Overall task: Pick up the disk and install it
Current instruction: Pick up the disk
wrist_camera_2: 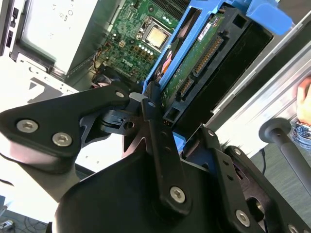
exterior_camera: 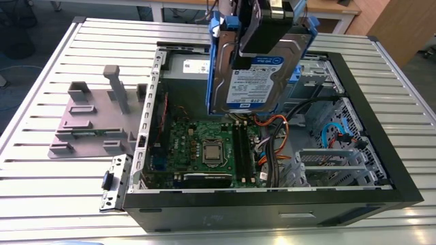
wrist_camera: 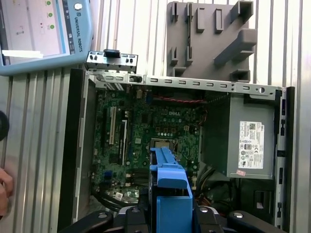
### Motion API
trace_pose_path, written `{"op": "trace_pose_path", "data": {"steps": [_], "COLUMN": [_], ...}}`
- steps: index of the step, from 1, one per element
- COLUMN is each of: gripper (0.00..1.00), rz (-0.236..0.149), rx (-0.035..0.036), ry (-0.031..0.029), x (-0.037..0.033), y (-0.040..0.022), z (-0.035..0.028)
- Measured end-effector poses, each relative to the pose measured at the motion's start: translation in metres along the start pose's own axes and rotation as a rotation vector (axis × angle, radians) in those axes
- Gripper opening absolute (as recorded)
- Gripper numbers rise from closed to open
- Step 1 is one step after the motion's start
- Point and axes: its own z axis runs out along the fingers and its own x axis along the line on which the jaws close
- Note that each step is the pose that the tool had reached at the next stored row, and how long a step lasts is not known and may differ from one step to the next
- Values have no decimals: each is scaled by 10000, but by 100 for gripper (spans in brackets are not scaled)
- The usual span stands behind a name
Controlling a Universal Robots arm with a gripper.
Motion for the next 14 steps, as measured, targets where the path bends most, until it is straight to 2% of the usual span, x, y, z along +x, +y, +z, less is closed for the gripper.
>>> {"op": "trace_pose_path", "data": {"steps": [14], "gripper": [37], "rz": [0], "rx": [0], "ry": [-1], "x": [41], "y": [-26], "z": [2]}}
